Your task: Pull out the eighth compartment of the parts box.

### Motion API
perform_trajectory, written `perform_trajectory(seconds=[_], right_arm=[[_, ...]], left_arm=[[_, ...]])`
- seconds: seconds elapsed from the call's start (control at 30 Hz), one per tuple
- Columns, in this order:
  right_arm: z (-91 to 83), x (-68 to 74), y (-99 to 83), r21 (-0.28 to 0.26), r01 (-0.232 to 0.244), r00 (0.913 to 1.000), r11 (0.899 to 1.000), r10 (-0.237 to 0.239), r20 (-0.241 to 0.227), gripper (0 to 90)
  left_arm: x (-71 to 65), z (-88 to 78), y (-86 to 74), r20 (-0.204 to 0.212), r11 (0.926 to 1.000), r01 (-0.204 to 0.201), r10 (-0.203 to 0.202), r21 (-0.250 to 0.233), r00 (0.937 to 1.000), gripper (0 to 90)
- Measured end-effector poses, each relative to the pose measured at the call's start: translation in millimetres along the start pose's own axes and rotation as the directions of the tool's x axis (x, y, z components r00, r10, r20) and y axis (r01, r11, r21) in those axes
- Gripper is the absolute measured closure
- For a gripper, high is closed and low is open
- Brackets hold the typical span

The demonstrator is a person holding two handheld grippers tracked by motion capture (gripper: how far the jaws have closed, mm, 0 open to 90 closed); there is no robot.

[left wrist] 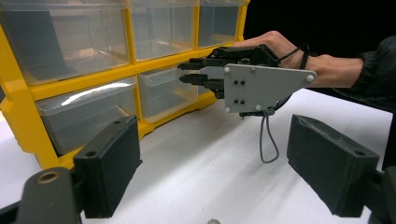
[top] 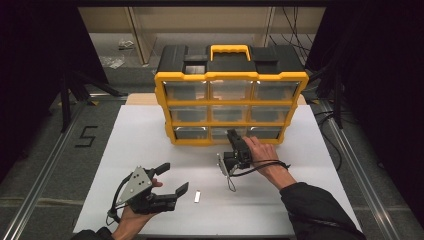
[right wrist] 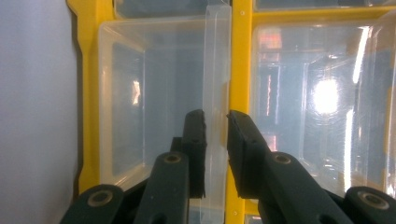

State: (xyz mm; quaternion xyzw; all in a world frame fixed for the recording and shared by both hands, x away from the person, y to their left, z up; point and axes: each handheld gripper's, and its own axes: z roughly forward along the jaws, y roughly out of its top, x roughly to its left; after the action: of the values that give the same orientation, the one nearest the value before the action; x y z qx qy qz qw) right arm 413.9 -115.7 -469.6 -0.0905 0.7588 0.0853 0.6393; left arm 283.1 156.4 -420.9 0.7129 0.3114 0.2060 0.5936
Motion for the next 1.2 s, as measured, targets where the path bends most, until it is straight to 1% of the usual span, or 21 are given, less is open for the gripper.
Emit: perform_trajectory(seconds=[0.23, 0.37, 0.43, 0.7, 0.83, 1.2], right_arm=[[-5.7, 2.6, 0.5, -0.004, 0.012, 0.9999, 1.000, -0.012, -0.005, 78.2], [-7.9, 2.6, 1.1, -0.007, 0.005, 0.9999, 1.000, -0.005, -0.009, 78.1], [-9.1, 2.9, 1.5, -0.004, 0.009, 0.9999, 1.000, -0.009, -0.008, 78.1], [-13.4, 4.1, 2.4, -0.014, 0.021, 0.9998, 1.000, -0.021, -0.008, 78.2], [-16.4, 4.4, 2.7, -0.020, 0.025, 0.9996, 0.999, -0.026, -0.007, 78.2], [-24.9, 5.6, 1.7, -0.032, 0.029, 0.9995, 0.999, -0.029, -0.010, 78.2]], left_arm=[[0.2, 0.0, 0.1, -0.003, 1.0000, 0.003, -0.003, -0.001, 1.0000, 17.0], [0.0, -0.1, 0.3, -0.004, 1.0000, 0.002, -0.002, -0.004, 1.0000, 17.2], [0.2, -0.1, 0.3, -0.006, 1.0000, 0.004, -0.004, -0.003, 1.0000, 17.2], [0.7, -0.4, 0.2, -0.009, 0.9999, 0.011, -0.011, -0.005, 0.9999, 17.3], [0.6, -0.4, 0.3, -0.007, 1.0000, 0.008, -0.008, -0.006, 0.9999, 17.3], [1.1, -0.5, 0.4, -0.009, 0.9999, 0.012, -0.012, -0.011, 0.9999, 17.3]])
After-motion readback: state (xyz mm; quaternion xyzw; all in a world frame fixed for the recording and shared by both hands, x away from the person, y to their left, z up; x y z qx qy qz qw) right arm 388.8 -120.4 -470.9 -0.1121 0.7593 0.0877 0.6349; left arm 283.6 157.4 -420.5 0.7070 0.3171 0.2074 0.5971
